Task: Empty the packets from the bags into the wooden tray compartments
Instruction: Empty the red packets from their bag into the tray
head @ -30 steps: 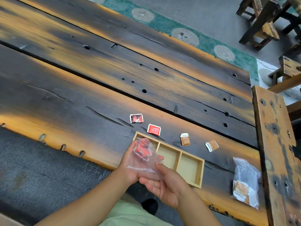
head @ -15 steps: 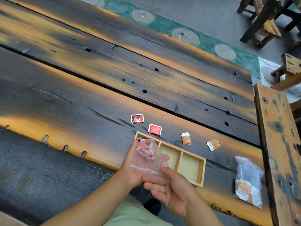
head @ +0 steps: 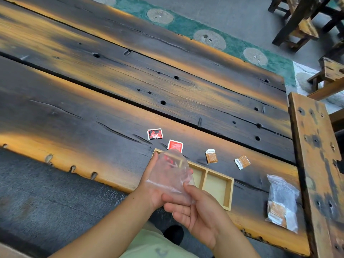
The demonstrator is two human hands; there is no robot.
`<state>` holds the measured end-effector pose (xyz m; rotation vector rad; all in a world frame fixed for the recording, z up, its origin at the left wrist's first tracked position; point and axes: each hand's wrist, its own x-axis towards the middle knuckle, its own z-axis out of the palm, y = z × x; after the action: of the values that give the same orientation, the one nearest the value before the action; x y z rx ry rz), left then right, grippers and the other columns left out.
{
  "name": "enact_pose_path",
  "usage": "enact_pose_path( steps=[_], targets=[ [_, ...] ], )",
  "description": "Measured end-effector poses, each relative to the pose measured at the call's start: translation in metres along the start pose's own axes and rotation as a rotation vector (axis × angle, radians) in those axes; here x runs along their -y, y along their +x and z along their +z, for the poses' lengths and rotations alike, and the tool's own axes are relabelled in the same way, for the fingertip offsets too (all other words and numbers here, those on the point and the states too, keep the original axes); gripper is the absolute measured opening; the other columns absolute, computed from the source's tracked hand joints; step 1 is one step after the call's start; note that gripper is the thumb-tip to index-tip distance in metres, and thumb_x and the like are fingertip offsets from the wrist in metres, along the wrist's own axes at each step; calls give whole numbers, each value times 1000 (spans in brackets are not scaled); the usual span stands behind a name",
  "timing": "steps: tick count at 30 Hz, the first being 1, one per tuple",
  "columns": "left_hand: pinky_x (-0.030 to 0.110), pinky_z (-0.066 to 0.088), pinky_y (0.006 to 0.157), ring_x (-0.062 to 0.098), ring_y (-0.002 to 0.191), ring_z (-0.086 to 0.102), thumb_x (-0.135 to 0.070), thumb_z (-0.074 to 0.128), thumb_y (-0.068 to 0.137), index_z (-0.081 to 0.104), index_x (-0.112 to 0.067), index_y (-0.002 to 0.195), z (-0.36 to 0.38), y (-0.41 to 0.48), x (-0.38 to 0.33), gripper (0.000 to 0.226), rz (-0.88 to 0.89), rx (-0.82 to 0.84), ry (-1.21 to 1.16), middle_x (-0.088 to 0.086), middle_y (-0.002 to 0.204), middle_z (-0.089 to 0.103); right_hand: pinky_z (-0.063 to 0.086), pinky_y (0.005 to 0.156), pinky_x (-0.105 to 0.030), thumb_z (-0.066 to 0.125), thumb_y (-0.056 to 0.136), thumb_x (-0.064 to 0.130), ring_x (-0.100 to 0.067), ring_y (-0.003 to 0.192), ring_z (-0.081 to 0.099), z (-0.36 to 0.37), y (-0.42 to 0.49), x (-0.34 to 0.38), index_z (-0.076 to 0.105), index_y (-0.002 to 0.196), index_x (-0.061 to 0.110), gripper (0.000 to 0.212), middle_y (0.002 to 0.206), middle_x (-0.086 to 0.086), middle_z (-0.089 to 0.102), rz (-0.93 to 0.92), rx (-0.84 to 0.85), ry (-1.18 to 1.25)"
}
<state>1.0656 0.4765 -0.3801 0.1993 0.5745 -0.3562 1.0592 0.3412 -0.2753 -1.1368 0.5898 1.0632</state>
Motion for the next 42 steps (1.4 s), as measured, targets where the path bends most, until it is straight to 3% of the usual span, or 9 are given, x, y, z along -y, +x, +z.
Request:
enact_pose_path(
  steps=[5,15,20,22,24,28,35,38,42],
  targets=[
    [47,50,81,37,95,61,-61,49,89,34,-29,127,1,-5,0,52,-26,11,17,19,112,54,57,44,-26,43,106,23,-26,58,74,-2,2,-4,57,120,-7,36,99,-30,75,6,-3,-60],
    [57,42,107,41,121,59,-44,77,77,59,-5,134,13,6,-33,71,-36,-48,232,24,137,56,60,52,-27,46,105,18,-29,71,76,-15,10,-5,63,112,5,23,96,-21,78,-142,-138,-232],
    [52,53,92,34,100,68,-41,66,89,69,-10,120,49,18,-42,44,15,-10,363,17,111,71,64,71,-42,53,102,18,-34,82,76,-30,17,-3,65,106,4,19,94,-20,77,-342,-303,-372],
    [51,55,88,32,100,69,-31,72,87,61,-7,129,59,26,-39,49,56,3,477,16,114,70,63,77,-49,57,100,17,-39,90,74,-37,19,-2,67,96,5,16,99,-24,74,-408,-360,-386],
    [49,56,86,35,103,68,-17,77,80,50,-5,137,64,37,-31,65,90,0,578,18,120,68,63,72,-38,60,98,17,-30,90,74,-47,19,0,69,85,12,16,98,-18,76,-443,-391,-383],
    [55,54,91,41,110,66,-4,61,90,53,-9,131,76,50,-6,42,32,66,635,24,128,63,54,88,-40,58,99,26,-19,98,74,-78,13,6,69,99,10,20,99,-4,79,-482,-418,-347],
    [49,47,105,37,121,60,-1,55,95,56,-6,131,84,79,56,37,-48,93,751,23,126,65,59,75,-34,63,96,20,-24,82,74,-164,15,43,64,103,-10,30,95,-19,74,-541,-400,-161],
    [43,54,95,33,111,66,-4,53,97,59,-3,127,93,95,87,31,-4,74,789,22,122,68,50,58,-26,64,94,11,-18,61,58,-208,13,54,66,90,-8,19,74,-16,61,-553,-447,-218],
    [26,57,59,20,73,64,8,54,92,71,-8,100,104,119,123,25,97,-94,1096,23,102,72,42,61,-26,66,92,9,-11,55,50,-275,15,69,63,71,10,21,61,-1,56,-576,-507,-328]
  ],
)
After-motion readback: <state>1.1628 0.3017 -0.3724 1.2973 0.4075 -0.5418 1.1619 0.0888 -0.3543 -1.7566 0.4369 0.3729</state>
